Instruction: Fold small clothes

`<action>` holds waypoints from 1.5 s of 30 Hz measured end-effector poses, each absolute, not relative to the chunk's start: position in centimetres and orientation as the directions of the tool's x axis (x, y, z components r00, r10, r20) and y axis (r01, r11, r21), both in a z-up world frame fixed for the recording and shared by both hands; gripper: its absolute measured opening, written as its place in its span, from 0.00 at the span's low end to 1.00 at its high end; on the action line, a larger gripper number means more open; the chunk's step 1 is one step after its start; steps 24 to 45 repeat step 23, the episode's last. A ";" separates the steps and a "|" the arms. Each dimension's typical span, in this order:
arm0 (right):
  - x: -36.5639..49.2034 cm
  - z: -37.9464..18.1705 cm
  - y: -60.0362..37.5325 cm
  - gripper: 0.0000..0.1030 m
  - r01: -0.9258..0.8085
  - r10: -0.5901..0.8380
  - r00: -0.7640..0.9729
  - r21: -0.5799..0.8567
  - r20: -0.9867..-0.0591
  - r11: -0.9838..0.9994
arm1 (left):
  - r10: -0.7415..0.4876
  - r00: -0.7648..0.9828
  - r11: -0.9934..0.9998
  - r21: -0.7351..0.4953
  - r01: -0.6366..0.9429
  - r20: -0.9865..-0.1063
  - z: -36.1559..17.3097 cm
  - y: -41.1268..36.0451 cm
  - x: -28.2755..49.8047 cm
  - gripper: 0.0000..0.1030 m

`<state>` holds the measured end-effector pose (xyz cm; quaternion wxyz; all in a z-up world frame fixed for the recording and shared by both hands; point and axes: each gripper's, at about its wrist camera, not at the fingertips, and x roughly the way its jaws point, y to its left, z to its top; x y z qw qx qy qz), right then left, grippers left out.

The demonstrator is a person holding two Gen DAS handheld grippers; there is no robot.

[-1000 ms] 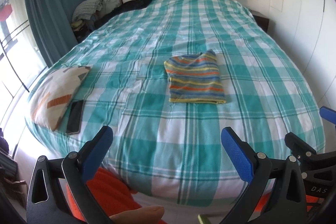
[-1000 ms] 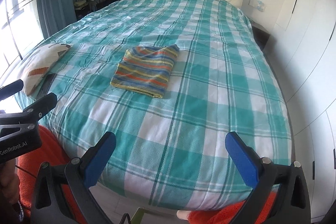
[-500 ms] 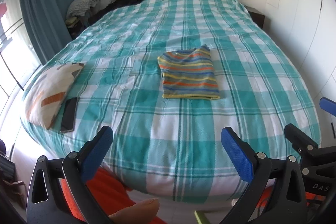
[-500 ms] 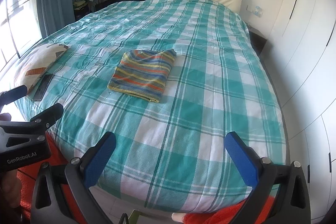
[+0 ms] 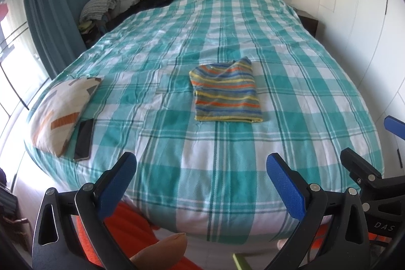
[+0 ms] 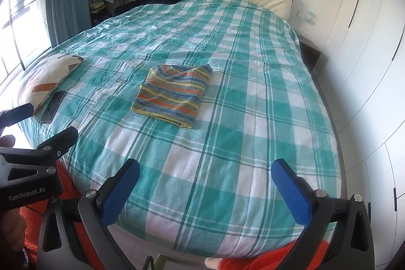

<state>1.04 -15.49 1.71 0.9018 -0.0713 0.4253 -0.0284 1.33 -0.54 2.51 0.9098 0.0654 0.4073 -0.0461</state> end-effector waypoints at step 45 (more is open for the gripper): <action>1.0 1.4 -16.3 0.99 0.011 -0.118 0.630 -0.143 -0.768 0.990 | -0.059 0.689 0.989 0.051 0.139 -0.722 3.5 -0.8 1.3 1.00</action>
